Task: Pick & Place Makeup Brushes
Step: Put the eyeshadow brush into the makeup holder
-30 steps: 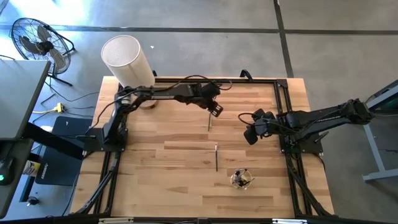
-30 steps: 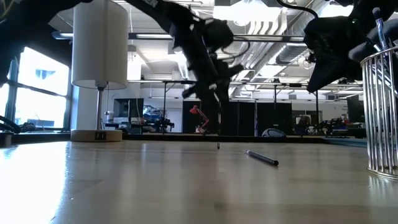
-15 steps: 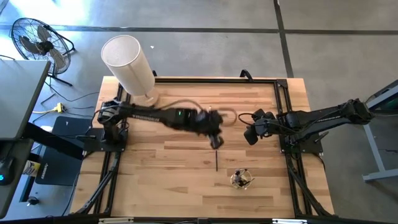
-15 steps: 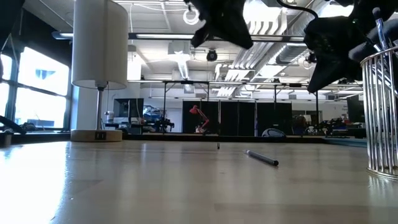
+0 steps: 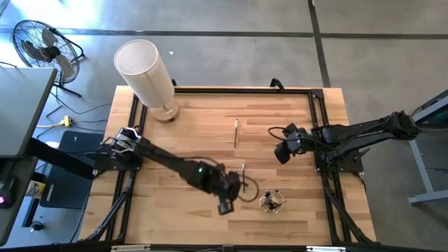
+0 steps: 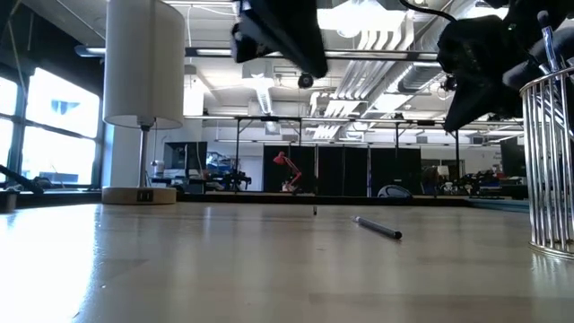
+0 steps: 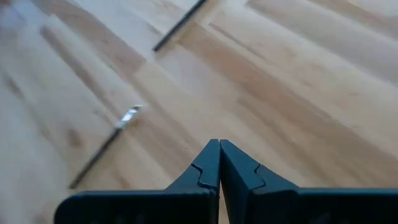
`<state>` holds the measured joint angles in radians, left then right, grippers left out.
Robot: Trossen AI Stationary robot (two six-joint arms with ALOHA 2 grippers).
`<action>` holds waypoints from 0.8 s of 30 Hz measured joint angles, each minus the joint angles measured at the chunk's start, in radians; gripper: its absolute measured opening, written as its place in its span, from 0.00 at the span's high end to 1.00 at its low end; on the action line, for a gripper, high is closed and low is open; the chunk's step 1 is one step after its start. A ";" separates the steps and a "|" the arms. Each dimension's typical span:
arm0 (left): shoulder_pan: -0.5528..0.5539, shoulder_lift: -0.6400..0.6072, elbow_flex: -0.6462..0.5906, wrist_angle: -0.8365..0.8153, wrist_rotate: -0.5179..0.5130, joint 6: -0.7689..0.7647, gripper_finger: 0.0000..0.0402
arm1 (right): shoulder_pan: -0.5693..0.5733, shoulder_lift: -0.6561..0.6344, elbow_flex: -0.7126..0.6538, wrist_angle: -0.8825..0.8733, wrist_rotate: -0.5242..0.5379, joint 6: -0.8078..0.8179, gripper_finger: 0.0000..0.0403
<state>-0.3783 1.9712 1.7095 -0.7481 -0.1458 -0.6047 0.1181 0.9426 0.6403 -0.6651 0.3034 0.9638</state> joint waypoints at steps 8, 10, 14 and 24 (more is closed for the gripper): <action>-0.129 -0.052 -0.226 0.065 -0.143 0.016 1.00 | 0.022 0.102 0.002 0.363 -0.088 -0.046 1.00; -0.149 -0.117 -0.326 0.154 -0.157 -0.006 1.00 | 0.034 0.179 0.032 0.406 -0.064 -0.046 1.00; -0.174 -0.270 -0.618 0.395 -0.155 -0.012 1.00 | 0.040 0.385 0.179 0.373 -0.055 -0.049 1.00; -0.133 -0.800 -1.228 0.853 -0.165 0.114 1.00 | -0.015 0.839 0.692 -0.037 -0.110 -0.067 1.00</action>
<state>-0.5116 1.1710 0.4811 0.1048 -0.3112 -0.4909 0.1028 1.7812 1.3325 -0.7019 0.1937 0.8964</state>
